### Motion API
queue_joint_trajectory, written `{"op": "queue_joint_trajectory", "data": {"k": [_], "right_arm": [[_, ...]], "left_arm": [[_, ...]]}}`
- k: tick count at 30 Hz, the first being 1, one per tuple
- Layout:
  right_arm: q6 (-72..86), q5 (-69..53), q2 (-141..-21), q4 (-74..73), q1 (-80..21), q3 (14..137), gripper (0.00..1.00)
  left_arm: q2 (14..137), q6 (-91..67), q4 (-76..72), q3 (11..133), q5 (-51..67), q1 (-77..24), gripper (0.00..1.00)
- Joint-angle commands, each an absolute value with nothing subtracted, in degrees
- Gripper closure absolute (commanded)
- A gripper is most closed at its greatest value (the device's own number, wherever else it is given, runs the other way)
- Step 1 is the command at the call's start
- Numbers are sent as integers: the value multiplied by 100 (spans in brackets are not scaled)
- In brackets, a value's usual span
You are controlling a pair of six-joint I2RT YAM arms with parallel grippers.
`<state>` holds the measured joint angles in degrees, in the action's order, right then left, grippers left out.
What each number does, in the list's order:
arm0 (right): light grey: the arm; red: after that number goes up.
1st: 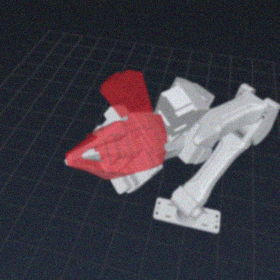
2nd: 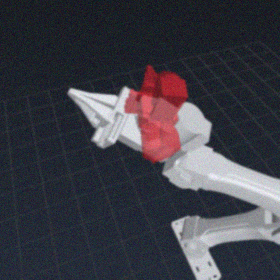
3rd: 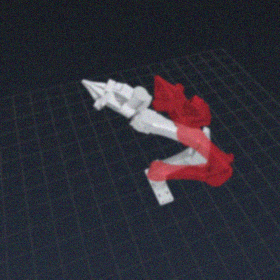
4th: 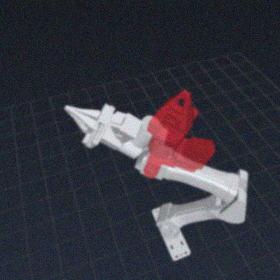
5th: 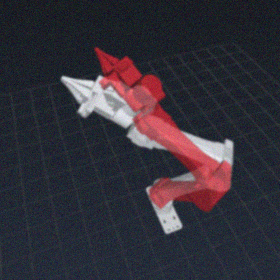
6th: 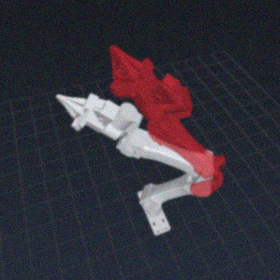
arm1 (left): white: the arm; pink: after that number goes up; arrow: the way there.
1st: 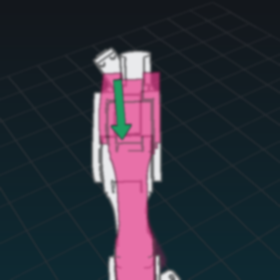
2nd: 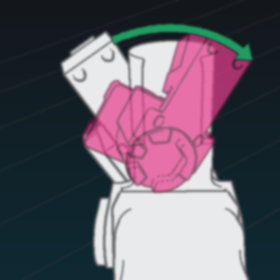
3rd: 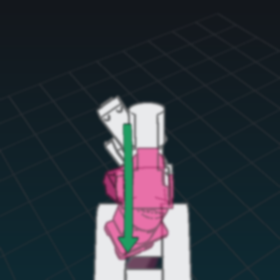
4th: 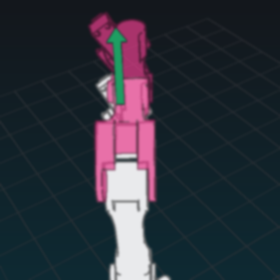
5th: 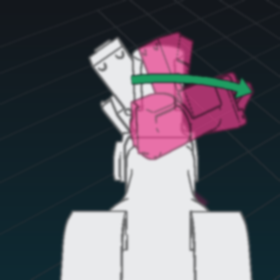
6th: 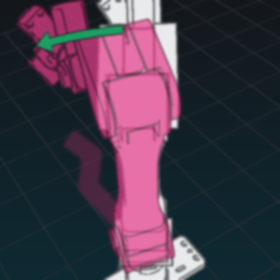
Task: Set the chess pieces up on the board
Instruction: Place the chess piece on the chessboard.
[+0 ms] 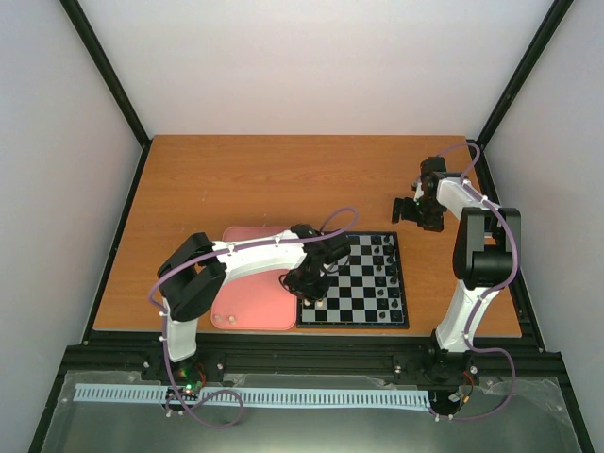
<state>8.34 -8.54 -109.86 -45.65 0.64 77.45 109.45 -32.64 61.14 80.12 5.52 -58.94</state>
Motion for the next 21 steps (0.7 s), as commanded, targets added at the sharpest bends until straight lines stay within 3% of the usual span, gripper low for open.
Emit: {"op": "queue_joint_trajectory", "data": {"k": [1,11,17,21], "right_arm": [[791,-845,-10815,-4588,35,7857,0],[793,-881,-10805,-4573,35,7848,0],[774,-918,-10733,-4560,35,7818,0],[773,-927,-10694,-4553,35,7796,0]], "left_arm": [[10957,-3182,6059,8187,624,-5977,76],[10756,-3134,6172,8192,703,-5994,72],[10423,-3162,6381,8241,597,-6003,60],[10125,-3243,6672,8235,445,-6003,58]]}}
